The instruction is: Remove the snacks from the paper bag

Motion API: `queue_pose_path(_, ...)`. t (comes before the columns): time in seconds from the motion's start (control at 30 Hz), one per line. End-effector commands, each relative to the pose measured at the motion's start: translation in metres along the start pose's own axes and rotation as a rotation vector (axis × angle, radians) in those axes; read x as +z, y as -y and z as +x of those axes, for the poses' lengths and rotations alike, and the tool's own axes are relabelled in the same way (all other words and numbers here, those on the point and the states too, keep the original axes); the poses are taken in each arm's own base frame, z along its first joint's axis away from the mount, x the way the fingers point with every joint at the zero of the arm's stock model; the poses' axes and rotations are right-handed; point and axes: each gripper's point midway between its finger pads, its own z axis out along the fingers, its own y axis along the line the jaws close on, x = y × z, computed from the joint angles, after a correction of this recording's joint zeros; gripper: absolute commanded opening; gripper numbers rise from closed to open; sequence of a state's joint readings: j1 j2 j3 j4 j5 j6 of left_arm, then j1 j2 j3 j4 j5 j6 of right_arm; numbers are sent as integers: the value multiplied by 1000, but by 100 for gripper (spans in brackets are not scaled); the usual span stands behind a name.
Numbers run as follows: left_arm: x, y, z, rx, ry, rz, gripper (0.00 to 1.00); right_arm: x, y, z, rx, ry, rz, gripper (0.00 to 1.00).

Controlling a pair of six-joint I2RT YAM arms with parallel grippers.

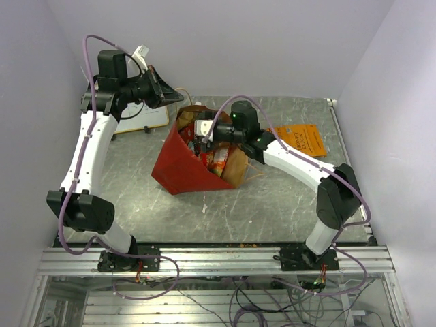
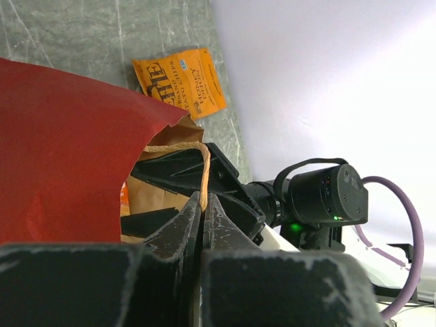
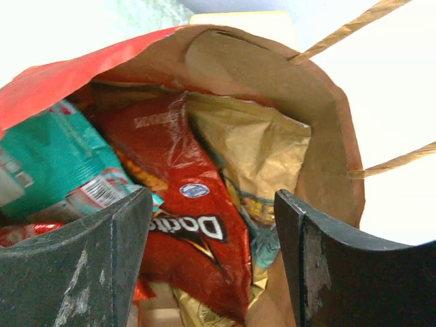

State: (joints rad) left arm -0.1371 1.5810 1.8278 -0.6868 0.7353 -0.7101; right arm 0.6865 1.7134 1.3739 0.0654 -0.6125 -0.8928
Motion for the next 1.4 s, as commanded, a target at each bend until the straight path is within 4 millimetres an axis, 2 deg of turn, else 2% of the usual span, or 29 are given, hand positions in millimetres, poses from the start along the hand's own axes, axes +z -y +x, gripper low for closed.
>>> queue_pose_path(0.0, -5, 26, -1, 56, -14, 82, 7, 6, 33, -8, -31, 36, 161, 71)
queue_pose_path(0.13, -4, 27, 0, 58, -22, 100, 7, 12, 38, -7, -11, 56, 188, 71)
queue_pose_path(0.5, -1, 41, -3, 88, -33, 166, 7, 42, 40, 14, 43, 72, 183, 73)
queue_pose_path(0.7, 0, 49, -1, 102, -41, 187, 7, 53, 35, 20, 64, 87, 162, 70)
queue_pose_path(0.8, 0, 47, -1, 99, -41, 180, 7, 56, 32, 24, 76, 91, 159, 62)
queue_pose_path(0.93, 2, 41, 1, 86, -44, 157, 7, 54, 34, 17, 86, 123, 172, 43)
queue_pose_path(1.0, 2, 39, 1, 80, -42, 145, 7, 52, 35, 15, 89, 128, 181, 30)
queue_pose_path(1.2, -2, 31, -6, 49, -8, 114, 7, 41, 36, 7, 101, 133, 201, 0)
queue_pose_path(1.37, -13, 19, -17, -1, 53, 79, 7, 22, 47, -8, 142, 165, 285, 0)
